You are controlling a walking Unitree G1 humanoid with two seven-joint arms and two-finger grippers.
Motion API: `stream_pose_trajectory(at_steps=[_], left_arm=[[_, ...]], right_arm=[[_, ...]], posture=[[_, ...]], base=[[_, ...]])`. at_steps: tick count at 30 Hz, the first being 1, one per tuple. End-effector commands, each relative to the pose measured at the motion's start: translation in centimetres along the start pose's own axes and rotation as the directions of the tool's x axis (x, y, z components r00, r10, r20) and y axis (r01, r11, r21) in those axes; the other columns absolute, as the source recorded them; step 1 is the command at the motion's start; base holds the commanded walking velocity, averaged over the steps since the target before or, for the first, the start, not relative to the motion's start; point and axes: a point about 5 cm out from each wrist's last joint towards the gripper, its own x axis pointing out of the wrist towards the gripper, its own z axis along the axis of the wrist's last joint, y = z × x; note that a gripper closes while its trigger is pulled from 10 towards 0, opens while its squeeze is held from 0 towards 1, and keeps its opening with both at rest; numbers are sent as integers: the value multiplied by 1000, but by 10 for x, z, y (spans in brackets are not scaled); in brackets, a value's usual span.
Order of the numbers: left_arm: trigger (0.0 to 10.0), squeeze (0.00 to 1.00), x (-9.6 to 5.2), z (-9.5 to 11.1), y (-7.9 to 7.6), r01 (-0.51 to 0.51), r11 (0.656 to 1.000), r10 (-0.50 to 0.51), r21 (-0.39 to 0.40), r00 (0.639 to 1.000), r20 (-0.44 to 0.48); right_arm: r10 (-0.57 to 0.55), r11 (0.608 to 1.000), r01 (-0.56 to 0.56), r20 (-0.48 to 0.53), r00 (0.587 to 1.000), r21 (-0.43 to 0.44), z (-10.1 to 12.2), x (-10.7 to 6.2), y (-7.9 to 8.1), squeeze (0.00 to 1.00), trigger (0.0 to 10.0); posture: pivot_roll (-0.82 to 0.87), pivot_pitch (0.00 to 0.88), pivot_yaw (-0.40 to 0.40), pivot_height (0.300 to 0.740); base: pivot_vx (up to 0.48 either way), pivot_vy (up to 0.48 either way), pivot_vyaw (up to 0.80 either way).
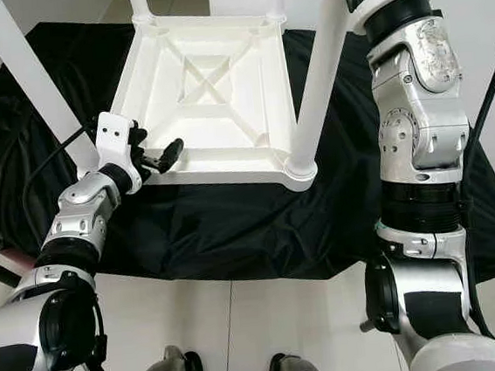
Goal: Building children table
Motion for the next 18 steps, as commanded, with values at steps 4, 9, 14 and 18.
stream_pose_trajectory(at_steps=[4, 9, 14, 18], left_arm=[[10000, 0, -10, -7, 30, -579, 815, 578, -17, 815, -37], [10000, 0, -10, -2, 36, -588, 809, 587, -4, 809, -30], [10000, 0, -11, 1, 39, -591, 806, 591, -3, 806, -24], [10000, 0, -11, 11, 46, -599, 801, 599, -8, 801, -7]], right_arm=[[-17, 1000, 18, 89, 996, -14, 24, 2, -6, 0, 0], [-205, 978, 207, 109, 973, -5, 31, -12, -37, 0, 0], [-282, 959, 284, 98, 954, -5, 29, -21, -48, 0, 0], [-455, 890, 456, 55, 889, 3, 19, -44, -75, 0, 0]], posture=[[5, 32, -17, 740], [2, 44, -7, 740], [3, 51, 1, 740], [0, 65, 21, 740]], base=[[0, 0, 0], [0, 0, 0], [0, 0, 0], [0, 0, 0]])
